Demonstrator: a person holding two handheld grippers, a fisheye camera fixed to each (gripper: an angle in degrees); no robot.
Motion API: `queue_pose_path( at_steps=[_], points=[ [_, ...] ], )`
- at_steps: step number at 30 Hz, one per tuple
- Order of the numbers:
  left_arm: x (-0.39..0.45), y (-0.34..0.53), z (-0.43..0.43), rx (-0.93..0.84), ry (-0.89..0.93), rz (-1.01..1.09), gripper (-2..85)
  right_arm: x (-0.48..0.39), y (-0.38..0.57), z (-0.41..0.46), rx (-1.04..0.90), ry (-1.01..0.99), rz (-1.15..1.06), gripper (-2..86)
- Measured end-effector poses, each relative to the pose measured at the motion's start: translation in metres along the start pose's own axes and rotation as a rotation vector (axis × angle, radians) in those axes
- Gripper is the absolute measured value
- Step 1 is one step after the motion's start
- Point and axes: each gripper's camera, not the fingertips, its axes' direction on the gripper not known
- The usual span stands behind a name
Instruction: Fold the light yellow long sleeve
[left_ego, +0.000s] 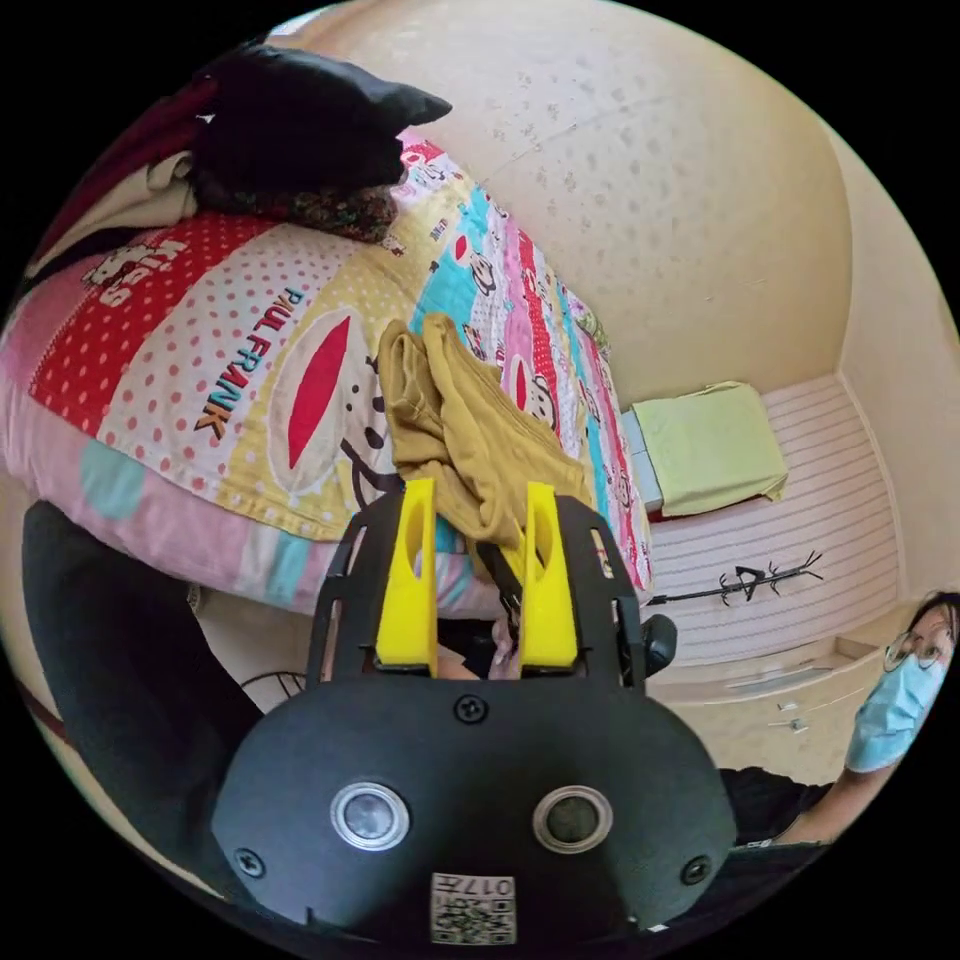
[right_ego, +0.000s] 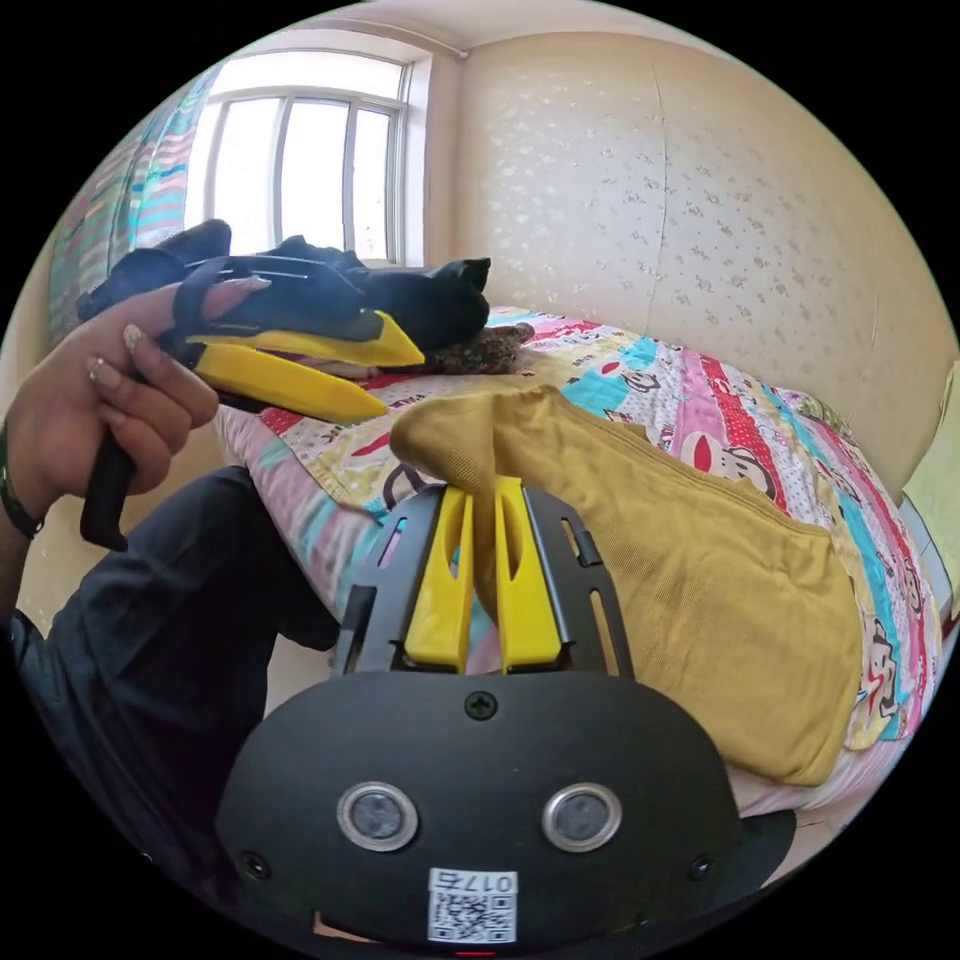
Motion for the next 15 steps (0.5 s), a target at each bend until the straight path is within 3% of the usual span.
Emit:
queue_pose_path(
  at_steps=[10, 15],
  points=[
    [-0.032, -0.019, 0.059, -0.104, 0.152, -0.237, 22.5, -0.012, -0.002, -0.035, 0.119, 0.034, -0.020, 4.2],
    [-0.056, -0.033, 0.094, -0.114, 0.391, -0.387, 21.1, -0.010, -0.003, -0.045, 0.138, 0.018, -0.012, 4.1]
  ],
)
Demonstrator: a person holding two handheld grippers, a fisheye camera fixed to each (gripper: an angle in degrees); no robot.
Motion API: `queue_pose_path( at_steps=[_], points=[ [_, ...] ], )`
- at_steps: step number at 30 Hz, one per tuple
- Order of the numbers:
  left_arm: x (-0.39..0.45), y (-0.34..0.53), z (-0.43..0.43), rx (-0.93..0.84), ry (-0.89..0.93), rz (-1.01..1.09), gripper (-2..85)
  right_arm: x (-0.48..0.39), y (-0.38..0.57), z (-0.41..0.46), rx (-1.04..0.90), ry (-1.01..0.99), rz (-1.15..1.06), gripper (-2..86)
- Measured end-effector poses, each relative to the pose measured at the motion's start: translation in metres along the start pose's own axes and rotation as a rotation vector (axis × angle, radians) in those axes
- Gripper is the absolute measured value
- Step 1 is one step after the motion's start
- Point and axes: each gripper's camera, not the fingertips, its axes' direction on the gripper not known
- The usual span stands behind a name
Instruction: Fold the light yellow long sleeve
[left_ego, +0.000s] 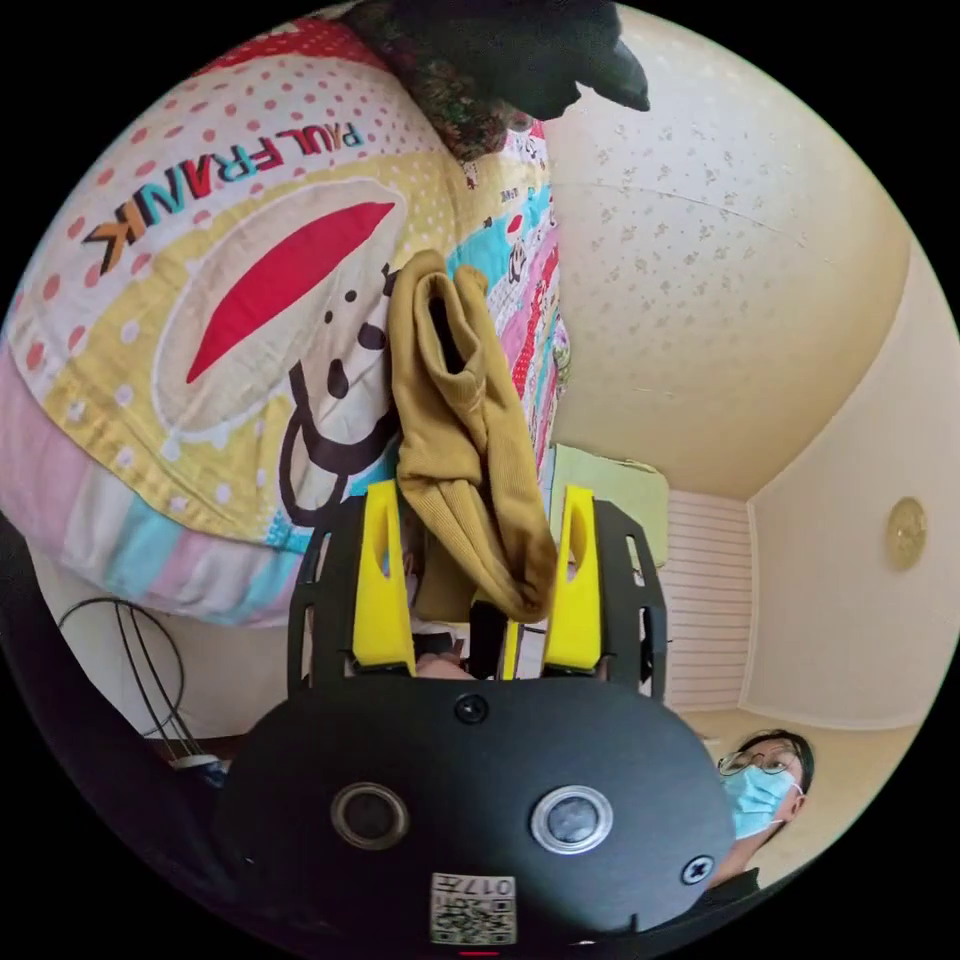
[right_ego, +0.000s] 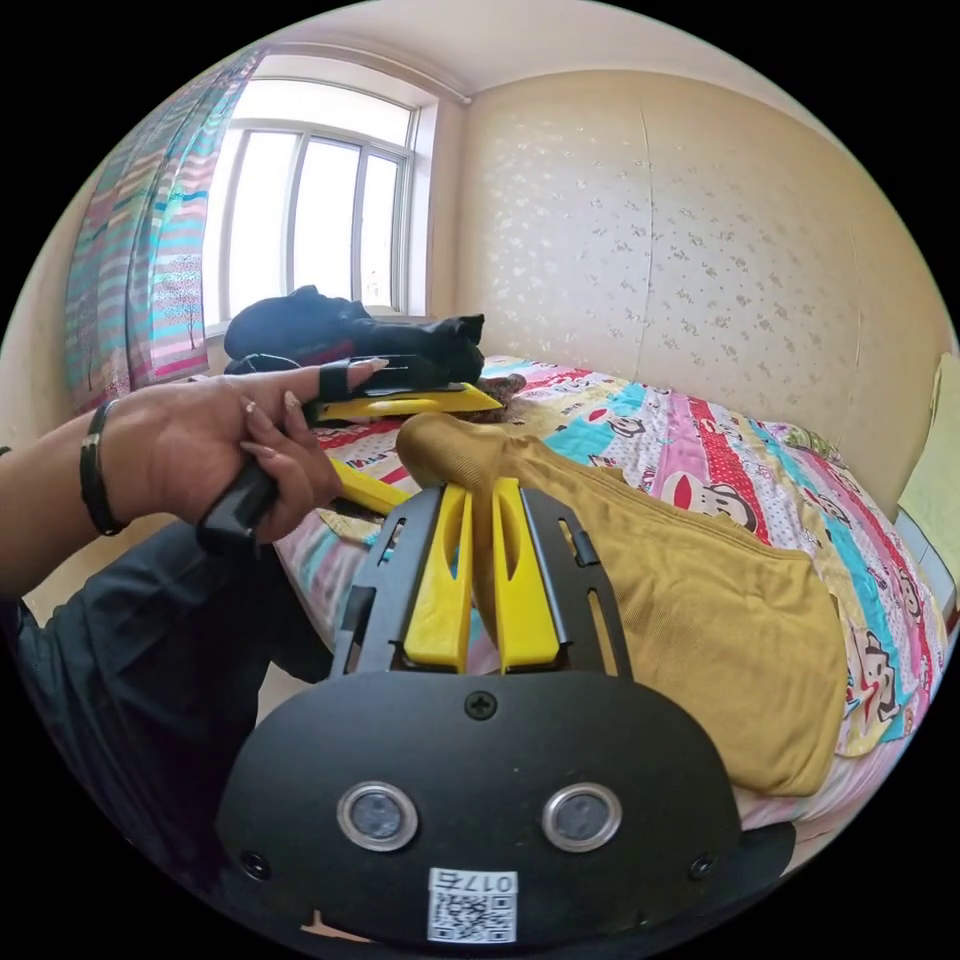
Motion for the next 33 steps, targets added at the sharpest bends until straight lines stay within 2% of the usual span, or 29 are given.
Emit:
queue_pose_path(
  at_steps=[7, 15, 20, 23, 26, 30, 32, 33],
  points=[
    [0.010, -0.007, -0.003, 0.107, -0.075, 0.113, 12.4, 0.000, -0.006, -0.005, -0.031, -0.008, -0.108, 4.2],
    [0.042, -0.003, 0.024, 0.047, -0.053, 0.249, 9.0, 0.059, -0.014, -0.041, -0.003, -0.084, -0.151, 5.1],
    [0.080, 0.019, 0.060, -0.023, -0.060, 0.411, 8.6, 0.129, -0.010, -0.072, -0.006, -0.019, 0.018, 9.0],
    [0.101, 0.029, 0.081, -0.050, -0.083, 0.475, 8.5, 0.168, -0.003, -0.095, 0.081, -0.147, 0.078, 10.2],
    [0.119, 0.037, 0.108, -0.081, -0.123, 0.532, 8.4, 0.195, 0.001, -0.096, 0.074, -0.236, 0.092, 10.5],
    [0.147, 0.057, 0.153, -0.123, -0.171, 0.606, 8.2, 0.223, 0.004, -0.095, 0.117, -0.379, 0.247, 7.8],
    [0.160, 0.068, 0.174, -0.151, -0.182, 0.652, 8.1, 0.228, 0.011, -0.107, 0.193, -0.313, 0.332, 5.7],
    [0.168, 0.076, 0.189, -0.171, -0.184, 0.677, 8.0, 0.229, 0.015, -0.120, 0.224, -0.201, 0.363, 4.9]
  ],
)
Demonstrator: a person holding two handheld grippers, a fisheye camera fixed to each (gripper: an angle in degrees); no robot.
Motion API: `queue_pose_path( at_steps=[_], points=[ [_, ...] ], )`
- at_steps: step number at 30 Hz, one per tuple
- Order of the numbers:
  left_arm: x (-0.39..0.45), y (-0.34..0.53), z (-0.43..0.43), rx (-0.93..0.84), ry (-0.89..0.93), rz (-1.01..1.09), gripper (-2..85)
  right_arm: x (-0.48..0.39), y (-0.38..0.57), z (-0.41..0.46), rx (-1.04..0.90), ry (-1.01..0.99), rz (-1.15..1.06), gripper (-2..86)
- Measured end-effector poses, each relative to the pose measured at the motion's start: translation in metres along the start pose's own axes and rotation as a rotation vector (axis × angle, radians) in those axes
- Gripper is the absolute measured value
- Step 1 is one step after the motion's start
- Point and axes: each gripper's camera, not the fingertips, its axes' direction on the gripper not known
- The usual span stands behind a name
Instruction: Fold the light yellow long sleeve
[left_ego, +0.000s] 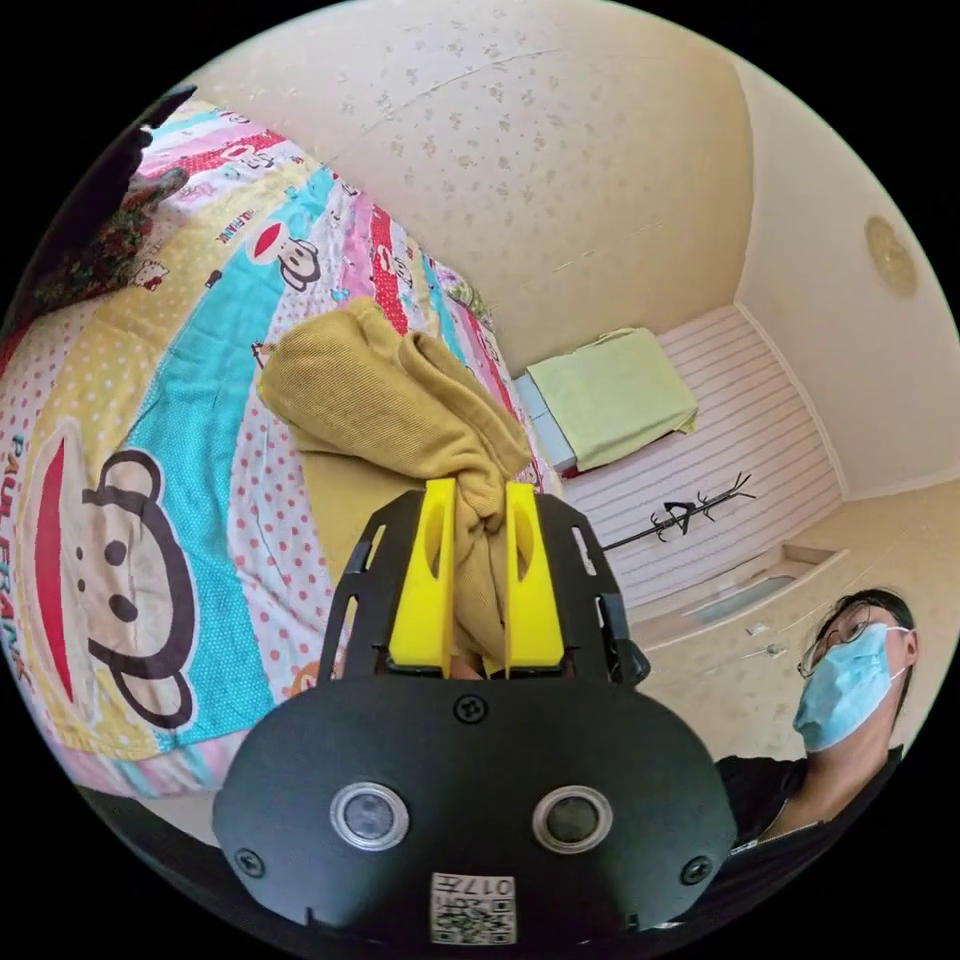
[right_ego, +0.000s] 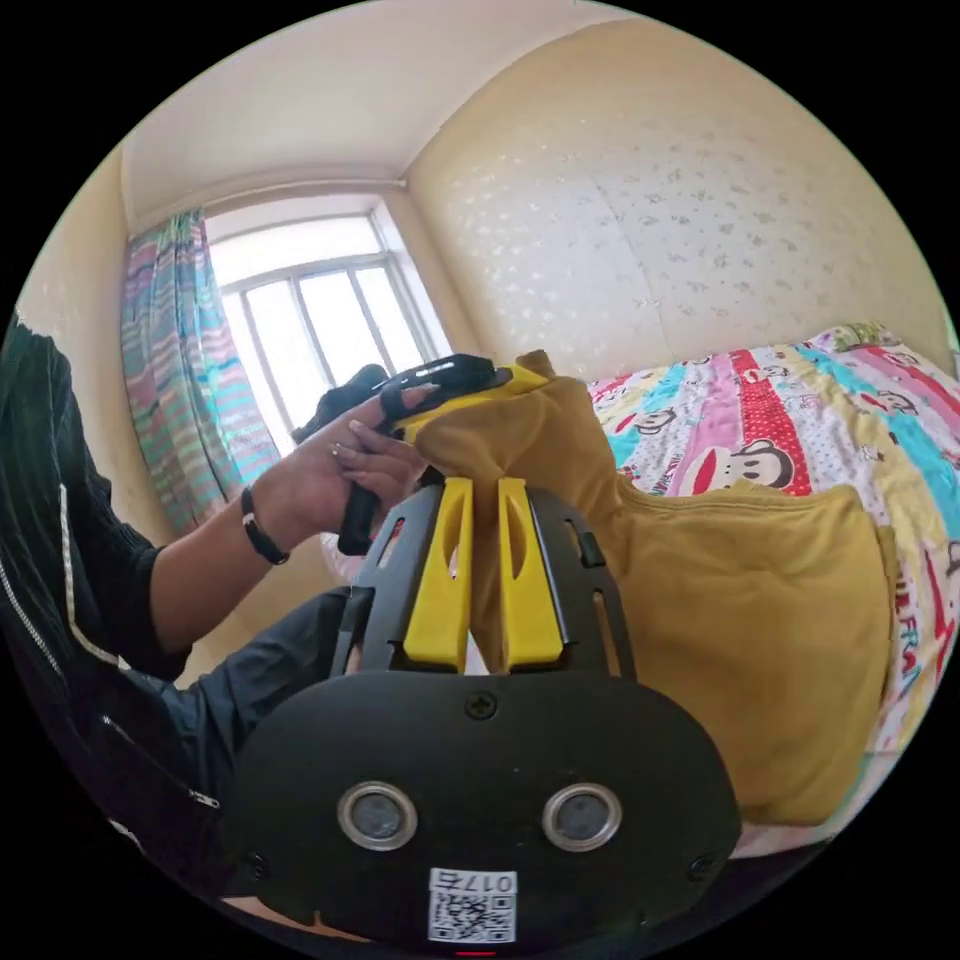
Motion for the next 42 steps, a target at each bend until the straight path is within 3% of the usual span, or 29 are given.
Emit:
queue_pose_path(
  at_steps=[3, 8, 12, 15, 17, 22, 25, 27, 29, 31, 33, 35, 37, 39, 42],
  points=[
    [0.031, -0.003, 0.040, -0.064, 0.015, 0.073, 7.6, 0.009, -0.013, -0.036, 0.014, 0.210, 0.042, 4.2],
    [0.061, 0.007, 0.124, -0.169, 0.083, 0.127, 7.2, 0.068, -0.015, -0.087, 0.065, 0.283, 0.315, 3.8],
    [0.056, 0.030, 0.204, -0.304, 0.029, 0.064, 7.1, 0.118, 0.014, -0.104, -0.092, 0.408, 0.489, 3.5],
    [0.045, 0.053, 0.238, -0.335, 0.027, -0.002, 7.2, 0.153, 0.029, -0.115, -0.157, 0.320, 0.631, 3.3],
    [0.048, 0.063, 0.233, -0.248, 0.087, -0.034, 7.9, 0.167, 0.029, -0.129, -0.112, 0.227, 0.706, 3.1],
    [0.094, 0.066, 0.201, -0.234, 0.246, 0.111, 7.8, 0.164, 0.020, -0.159, -0.058, 0.222, 0.736, 1.9],
    [0.118, 0.072, 0.169, -0.160, 0.110, 0.249, 6.0, 0.160, 0.020, -0.181, 0.049, 0.267, 0.733, 0.9],
    [0.115, 0.085, 0.174, -0.195, -0.275, 0.268, 2.1, 0.152, 0.012, -0.198, 0.206, 0.293, 0.666, 0.6],
    [0.096, 0.101, 0.195, -0.278, -0.445, 0.242, 0.2, 0.151, -0.007, -0.201, 0.269, 0.246, 0.581, 0.5],
    [0.072, 0.121, 0.217, -0.365, -0.360, 0.155, -0.5, 0.165, -0.055, -0.169, 0.110, 0.119, 0.489, 0.5],
    [0.055, 0.144, 0.217, -0.254, -0.263, 0.074, -0.8, 0.176, -0.092, -0.127, -0.133, 0.040, 0.397, 0.4],
    [0.062, 0.151, 0.221, -0.239, -0.294, 0.128, -0.9, 0.179, -0.115, -0.083, -0.372, 0.158, 0.276, 0.4],
    [0.076, 0.153, 0.228, -0.266, -0.358, 0.194, -0.9, 0.193, -0.106, -0.034, -0.595, 0.571, 0.161, 0.4],
    [0.093, 0.153, 0.233, -0.313, -0.400, 0.245, -0.8, 0.211, -0.082, -0.009, -0.696, 0.614, 0.089, 0.4],
    [0.097, 0.155, 0.220, -0.331, -0.324, 0.210, -0.6, 0.228, -0.070, -0.030, -0.540, 0.491, 0.209, 0.4]
  ],
)
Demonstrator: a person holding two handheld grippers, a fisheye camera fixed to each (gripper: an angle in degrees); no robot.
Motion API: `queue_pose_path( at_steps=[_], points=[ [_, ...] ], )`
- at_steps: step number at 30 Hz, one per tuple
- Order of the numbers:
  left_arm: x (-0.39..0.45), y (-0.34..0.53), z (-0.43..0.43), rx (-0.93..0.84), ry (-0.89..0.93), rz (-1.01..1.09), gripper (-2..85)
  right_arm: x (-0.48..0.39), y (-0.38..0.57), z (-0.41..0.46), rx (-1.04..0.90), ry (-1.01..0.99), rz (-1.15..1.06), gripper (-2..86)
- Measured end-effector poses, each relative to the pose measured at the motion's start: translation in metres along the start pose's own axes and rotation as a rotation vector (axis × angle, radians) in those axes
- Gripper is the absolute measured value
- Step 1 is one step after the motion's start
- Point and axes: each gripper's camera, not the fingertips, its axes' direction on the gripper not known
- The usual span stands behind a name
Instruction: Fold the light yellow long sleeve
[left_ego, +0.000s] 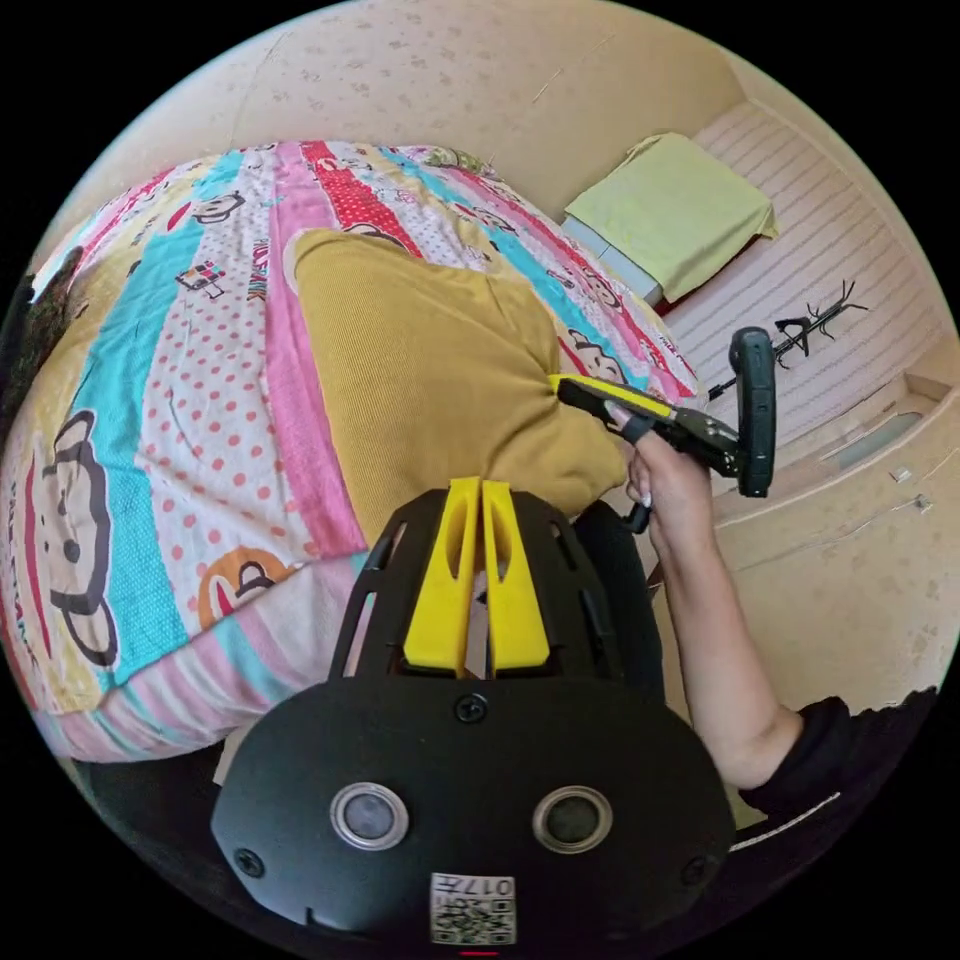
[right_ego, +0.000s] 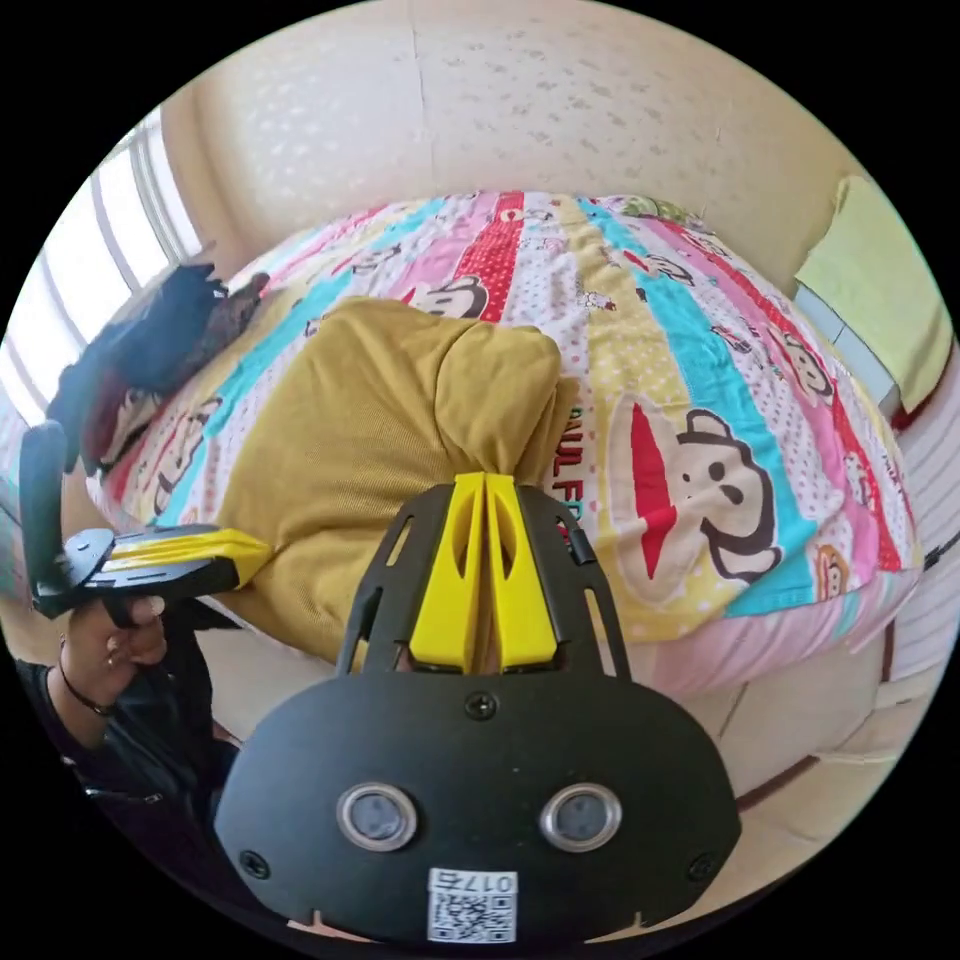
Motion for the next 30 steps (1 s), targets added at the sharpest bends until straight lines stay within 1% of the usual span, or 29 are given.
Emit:
queue_pose_path(
  at_steps=[1, 2, 3, 4, 5, 7, 9, 11, 12, 14, 15, 17, 19, 20, 22, 23, 24, 25, 26, 27, 30],
  points=[
    [-0.002, 0.004, -0.005, 0.031, 0.022, -0.008, -0.4, 0.008, 0.001, -0.002, 0.000, -0.057, 0.036, 0.3],
    [-0.006, 0.012, -0.017, 0.107, 0.050, -0.028, 0.0, 0.011, 0.002, -0.005, 0.001, -0.083, 0.056, 0.3],
    [-0.010, 0.021, -0.028, 0.187, 0.048, -0.049, 1.1, 0.014, 0.003, -0.011, 0.013, -0.132, 0.076, 0.3],
    [-0.012, 0.025, -0.033, 0.223, 0.036, -0.056, 1.7, 0.012, 0.005, -0.021, 0.033, -0.165, 0.086, 0.3],
    [-0.014, 0.030, -0.038, 0.271, 0.000, -0.047, 4.3, 0.009, 0.008, -0.027, 0.054, -0.174, 0.083, 0.3],
    [-0.015, 0.031, -0.033, 0.243, -0.052, -0.021, 5.9, -0.018, 0.025, -0.051, 0.182, -0.182, 0.017, 0.3],
    [-0.020, 0.028, -0.003, 0.087, -0.112, -0.013, 5.4, -0.040, 0.038, -0.049, 0.194, -0.141, -0.034, 0.3],
    [-0.021, 0.033, 0.004, 0.119, -0.112, -0.005, 5.2, -0.054, 0.045, -0.020, 0.057, -0.016, -0.064, 0.3],
    [-0.023, 0.035, 0.003, 0.120, -0.094, -0.019, 5.2, -0.054, 0.045, 0.003, -0.043, 0.042, -0.049, 0.2],
    [-0.022, 0.034, 0.001, 0.107, -0.081, -0.029, 5.1, -0.049, 0.035, 0.004, -0.074, 0.015, -0.024, 0.2],
    [-0.021, 0.032, -0.002, 0.093, -0.084, -0.016, 4.9, -0.048, 0.027, 0.004, -0.119, -0.001, -0.022, 0.2],
    [-0.019, 0.030, -0.010, 0.070, -0.080, -0.013, 4.3, -0.049, 0.018, -0.007, -0.150, 0.028, 0.036, 0.2],
    [-0.020, 0.033, -0.020, 0.098, -0.057, -0.031, 3.5, -0.069, 0.020, -0.032, -0.065, 0.159, 0.016, 0.3],
    [-0.021, 0.037, -0.026, 0.139, -0.035, -0.035, 3.4, -0.076, 0.023, -0.037, -0.033, 0.163, -0.003, 0.3],
    [-0.023, 0.041, -0.029, 0.176, -0.014, -0.033, 3.6, -0.096, 0.036, -0.048, 0.105, 0.061, -0.132, 0.3],
    [-0.024, 0.042, -0.024, 0.150, -0.010, -0.028, 4.3, -0.099, 0.039, -0.046, 0.121, 0.027, -0.177, 0.4],
    [-0.026, 0.040, -0.012, 0.073, -0.009, -0.032, 4.8, -0.099, 0.041, -0.031, 0.064, 0.011, -0.201, 0.4],
    [-0.027, 0.040, -0.005, 0.036, -0.008, -0.036, 5.0, -0.092, 0.038, -0.004, -0.105, 0.097, -0.159, 0.4],
    [-0.029, 0.042, -0.001, 0.036, 0.003, -0.036, 5.1, -0.090, 0.038, 0.010, -0.181, 0.126, -0.168, 0.4],
    [-0.030, 0.044, -0.003, 0.037, 0.019, -0.030, 5.0, -0.085, 0.040, 0.019, -0.179, 0.102, -0.187, 0.4],
    [-0.026, 0.044, -0.007, -0.008, -0.011, 0.016, 4.0, -0.071, 0.030, 0.014, -0.206, 0.021, -0.102, 0.5]
  ],
)
